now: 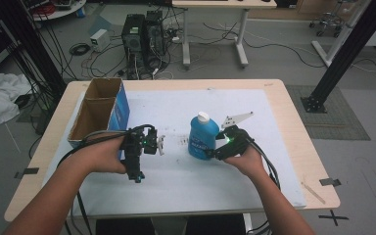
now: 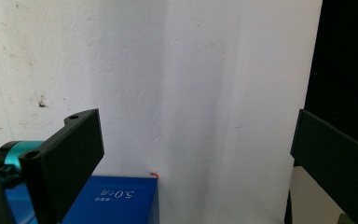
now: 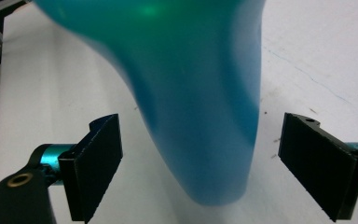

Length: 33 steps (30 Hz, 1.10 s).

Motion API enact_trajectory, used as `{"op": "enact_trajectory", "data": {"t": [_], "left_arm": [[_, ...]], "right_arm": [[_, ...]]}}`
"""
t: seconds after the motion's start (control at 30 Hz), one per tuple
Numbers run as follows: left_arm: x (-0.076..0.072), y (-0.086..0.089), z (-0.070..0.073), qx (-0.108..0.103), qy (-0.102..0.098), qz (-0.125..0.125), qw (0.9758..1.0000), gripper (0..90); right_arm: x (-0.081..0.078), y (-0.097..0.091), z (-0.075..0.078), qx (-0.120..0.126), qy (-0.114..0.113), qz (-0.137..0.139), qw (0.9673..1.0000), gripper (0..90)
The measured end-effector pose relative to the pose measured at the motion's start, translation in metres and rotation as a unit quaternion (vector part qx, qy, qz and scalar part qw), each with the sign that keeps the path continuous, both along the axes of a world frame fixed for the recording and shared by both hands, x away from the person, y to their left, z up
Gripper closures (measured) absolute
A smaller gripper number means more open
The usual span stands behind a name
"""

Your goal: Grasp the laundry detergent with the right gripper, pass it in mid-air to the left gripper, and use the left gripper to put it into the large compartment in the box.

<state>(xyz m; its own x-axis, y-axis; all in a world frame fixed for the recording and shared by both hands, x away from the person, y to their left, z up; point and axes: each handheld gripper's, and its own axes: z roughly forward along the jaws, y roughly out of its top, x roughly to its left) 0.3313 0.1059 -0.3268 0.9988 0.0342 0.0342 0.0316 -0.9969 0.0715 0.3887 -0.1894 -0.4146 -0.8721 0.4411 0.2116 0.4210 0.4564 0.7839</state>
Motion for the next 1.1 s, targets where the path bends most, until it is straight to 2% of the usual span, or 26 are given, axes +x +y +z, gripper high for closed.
{"op": "enact_trajectory", "data": {"t": [0.33, 0.37, 0.5, 0.57, 0.7, 0.73, 0.83, 1.1], "left_arm": [[0.0, 0.003, -0.002, -0.002, -0.002, 0.003, 1.0, 2.5], [0.001, 0.003, -0.002, -0.002, -0.001, 0.003, 1.0, 2.5], [0.001, 0.004, -0.003, -0.003, -0.002, 0.004, 1.0, 2.5], [0.001, 0.004, -0.002, -0.002, -0.003, 0.004, 1.0, 2.5], [0.001, 0.004, -0.003, -0.004, -0.004, 0.004, 1.0, 2.5], [0.001, 0.004, -0.002, -0.003, -0.004, 0.003, 1.0, 2.5], [0.001, 0.004, -0.003, -0.004, -0.003, 0.004, 1.0, 2.5], [0.002, 0.002, -0.003, -0.002, -0.004, 0.003, 1.0, 2.5]], "right_arm": [[0.002, 0.01, -0.001, 0.005, -0.018, 0.0, 0.9998, 13.2], [0.001, 0.011, -0.001, 0.006, -0.017, 0.0, 0.9998, 16.4], [0.001, 0.012, -0.001, 0.006, -0.025, 0.003, 0.9997, 17.4], [0.002, 0.012, -0.001, 0.011, -0.032, 0.007, 0.9994, 21.0], [0.002, 0.012, -0.002, 0.009, -0.032, 0.005, 0.9994, 21.0], [0.002, 0.012, -0.002, 0.007, -0.038, 0.001, 0.9992, 21.1], [0.002, 0.012, -0.003, 0.012, -0.037, 0.009, 0.9992, 24.5], [0.002, 0.013, -0.004, 0.009, -0.044, 0.008, 0.999, 27.4]]}}
